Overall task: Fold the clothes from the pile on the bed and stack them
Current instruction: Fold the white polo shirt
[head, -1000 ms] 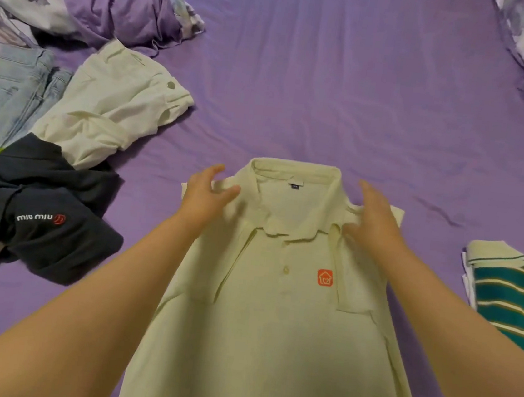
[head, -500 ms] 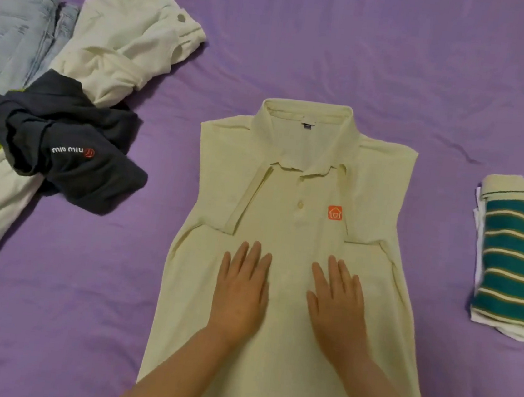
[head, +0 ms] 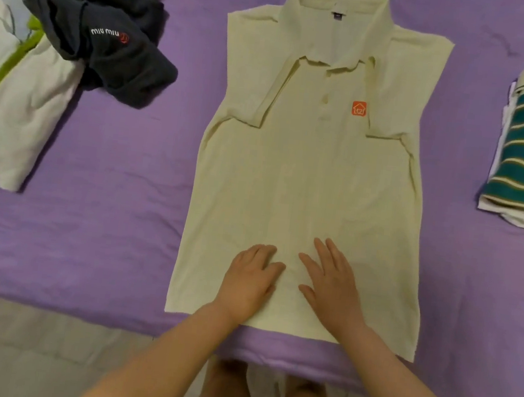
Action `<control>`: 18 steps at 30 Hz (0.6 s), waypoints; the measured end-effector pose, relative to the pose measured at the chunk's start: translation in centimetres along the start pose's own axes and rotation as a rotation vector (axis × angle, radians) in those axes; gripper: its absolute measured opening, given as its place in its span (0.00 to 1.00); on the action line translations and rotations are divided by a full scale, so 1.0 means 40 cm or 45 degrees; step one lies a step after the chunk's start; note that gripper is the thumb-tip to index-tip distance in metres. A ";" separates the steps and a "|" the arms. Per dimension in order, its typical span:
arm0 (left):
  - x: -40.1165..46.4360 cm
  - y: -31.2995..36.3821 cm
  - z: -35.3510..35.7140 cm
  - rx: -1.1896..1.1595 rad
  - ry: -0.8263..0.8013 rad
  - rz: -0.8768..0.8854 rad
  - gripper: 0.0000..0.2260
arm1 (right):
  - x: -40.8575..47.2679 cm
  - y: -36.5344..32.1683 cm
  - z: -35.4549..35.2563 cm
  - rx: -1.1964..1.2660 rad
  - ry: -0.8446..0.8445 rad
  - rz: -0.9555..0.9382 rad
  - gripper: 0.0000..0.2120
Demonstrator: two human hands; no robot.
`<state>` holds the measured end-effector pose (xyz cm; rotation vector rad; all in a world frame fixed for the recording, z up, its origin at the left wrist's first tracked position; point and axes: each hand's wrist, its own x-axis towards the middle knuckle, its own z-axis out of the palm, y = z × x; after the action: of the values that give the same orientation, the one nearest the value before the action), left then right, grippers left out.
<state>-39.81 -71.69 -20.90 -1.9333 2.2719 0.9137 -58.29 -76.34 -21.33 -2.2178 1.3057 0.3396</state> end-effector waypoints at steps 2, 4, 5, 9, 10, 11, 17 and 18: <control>-0.029 0.013 0.020 -0.038 -0.067 -0.029 0.19 | -0.036 -0.008 0.021 0.023 -0.013 -0.004 0.28; -0.056 0.022 0.048 -0.036 -0.202 -0.028 0.18 | -0.068 -0.015 0.039 0.056 -0.004 -0.002 0.26; -0.068 0.023 0.061 -0.024 -0.263 -0.013 0.18 | -0.084 -0.018 0.046 0.062 0.005 -0.006 0.25; -0.101 0.029 0.092 0.140 -0.384 0.085 0.19 | -0.137 -0.020 0.072 0.002 0.013 -0.063 0.23; -0.103 0.028 0.096 0.170 -0.398 0.089 0.19 | -0.145 -0.022 0.076 -0.017 -0.004 -0.076 0.23; -0.101 0.027 0.098 0.193 -0.401 0.095 0.19 | -0.150 -0.023 0.080 -0.039 -0.015 -0.088 0.23; -0.083 0.035 0.064 0.279 -0.307 0.263 0.10 | -0.138 -0.030 0.083 -0.067 0.024 -0.097 0.16; -0.082 0.035 0.065 0.272 -0.275 0.266 0.09 | -0.137 -0.031 0.080 -0.041 0.015 -0.084 0.15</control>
<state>-41.24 -67.50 -21.24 -1.4605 2.3614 0.8103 -59.78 -70.07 -21.01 -2.2868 1.2383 0.3252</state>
